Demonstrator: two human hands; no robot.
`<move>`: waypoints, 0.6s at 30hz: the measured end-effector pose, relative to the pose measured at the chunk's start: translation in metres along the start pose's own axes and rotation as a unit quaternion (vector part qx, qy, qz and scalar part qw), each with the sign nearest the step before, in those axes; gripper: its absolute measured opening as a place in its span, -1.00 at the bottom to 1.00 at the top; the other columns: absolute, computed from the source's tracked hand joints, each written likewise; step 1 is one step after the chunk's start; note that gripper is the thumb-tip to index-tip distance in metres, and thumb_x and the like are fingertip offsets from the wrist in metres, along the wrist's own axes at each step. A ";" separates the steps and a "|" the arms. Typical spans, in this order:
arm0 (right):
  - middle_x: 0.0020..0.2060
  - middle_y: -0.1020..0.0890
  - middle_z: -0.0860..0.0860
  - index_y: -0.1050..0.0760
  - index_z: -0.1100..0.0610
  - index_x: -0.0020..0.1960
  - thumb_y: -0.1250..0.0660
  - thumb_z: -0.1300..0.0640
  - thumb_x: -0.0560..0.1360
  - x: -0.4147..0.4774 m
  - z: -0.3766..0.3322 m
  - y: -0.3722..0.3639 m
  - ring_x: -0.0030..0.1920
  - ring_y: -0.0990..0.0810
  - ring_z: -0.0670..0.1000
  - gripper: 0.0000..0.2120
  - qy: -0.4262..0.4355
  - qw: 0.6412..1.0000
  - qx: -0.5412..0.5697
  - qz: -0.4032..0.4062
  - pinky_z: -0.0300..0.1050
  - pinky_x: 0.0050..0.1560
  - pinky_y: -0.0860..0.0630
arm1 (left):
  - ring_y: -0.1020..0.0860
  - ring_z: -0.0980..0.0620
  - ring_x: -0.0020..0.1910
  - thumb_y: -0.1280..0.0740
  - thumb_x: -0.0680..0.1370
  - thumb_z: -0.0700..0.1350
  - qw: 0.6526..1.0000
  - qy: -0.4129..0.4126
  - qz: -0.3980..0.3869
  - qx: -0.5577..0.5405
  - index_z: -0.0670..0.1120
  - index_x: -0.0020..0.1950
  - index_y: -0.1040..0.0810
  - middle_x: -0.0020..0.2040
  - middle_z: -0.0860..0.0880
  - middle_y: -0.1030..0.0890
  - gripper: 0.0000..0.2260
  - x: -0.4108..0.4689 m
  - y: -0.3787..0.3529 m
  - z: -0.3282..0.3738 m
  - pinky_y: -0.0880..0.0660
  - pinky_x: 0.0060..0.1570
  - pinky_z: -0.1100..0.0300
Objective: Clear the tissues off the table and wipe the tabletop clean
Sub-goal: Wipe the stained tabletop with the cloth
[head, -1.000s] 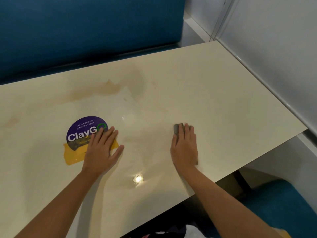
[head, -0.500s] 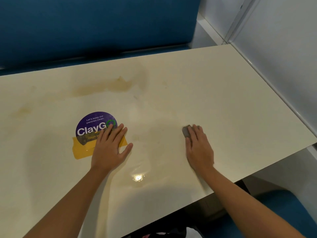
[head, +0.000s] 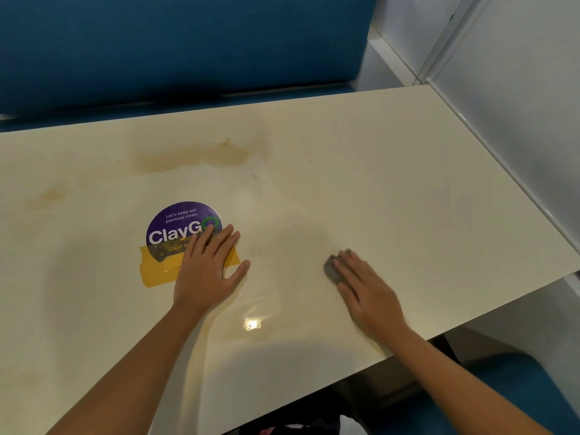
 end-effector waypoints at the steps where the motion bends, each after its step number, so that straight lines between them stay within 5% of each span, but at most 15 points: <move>1: 0.41 -0.30 -0.10 -0.29 0.06 0.42 0.00 -0.03 0.59 0.006 0.008 0.001 0.45 -0.18 -0.12 -0.56 -0.045 0.999 -0.001 0.024 -0.23 0.43 -0.10 | -0.30 -0.10 0.41 0.02 0.54 0.27 1.000 -0.002 0.002 0.002 -0.07 0.36 -0.44 0.38 -0.02 -0.43 -0.41 0.000 0.000 0.000 -0.08 0.42 0.01; 7: 0.30 -0.45 0.21 -0.37 0.28 0.35 0.03 0.10 0.58 0.051 -0.015 -0.012 0.34 -0.38 0.22 -0.55 -0.266 0.956 -0.019 0.118 0.08 0.33 -0.32 | -0.29 -0.08 0.41 0.04 0.55 0.28 1.000 0.001 0.003 0.000 -0.07 0.35 -0.45 0.37 0.00 -0.44 -0.41 -0.001 0.000 0.001 -0.08 0.42 0.03; 12: 0.36 -0.42 0.09 -0.33 0.17 0.40 -0.01 0.05 0.58 0.058 -0.053 -0.024 0.41 -0.32 0.09 -0.56 -0.117 0.991 -0.024 0.058 -0.09 0.43 -0.17 | -0.27 -0.08 0.42 0.06 0.55 0.29 1.000 0.005 -0.013 -0.005 -0.06 0.36 -0.44 0.39 0.00 -0.42 -0.40 -0.001 0.000 0.001 -0.05 0.43 0.04; 16: 0.35 -0.43 0.03 -0.36 0.09 0.38 -0.03 0.01 0.59 0.058 -0.018 -0.012 0.41 -0.32 0.01 -0.58 0.023 0.999 -0.027 0.009 0.00 0.43 -0.11 | -0.32 -0.08 0.38 -0.06 0.53 0.25 1.000 0.010 -0.004 -0.019 -0.06 0.33 -0.47 0.35 0.00 -0.46 -0.46 -0.002 0.000 0.002 -0.15 0.39 -0.01; 18: 0.36 -0.43 0.02 -0.37 0.09 0.38 0.00 -0.01 0.59 0.068 0.008 -0.005 0.40 -0.32 0.00 -0.57 0.011 0.999 -0.046 0.017 0.00 0.44 -0.08 | -0.37 -0.06 0.32 -0.13 0.49 0.22 0.999 0.021 0.007 -0.040 -0.06 0.28 -0.51 0.30 0.02 -0.50 -0.49 0.003 0.004 0.001 -0.25 0.32 -0.01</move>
Point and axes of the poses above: each hand's wrist, its own x-axis towards the middle knuckle, its own y-axis out of the back of the hand, z = x × y, the point moved 4 cm from there along x, towards the middle knuckle
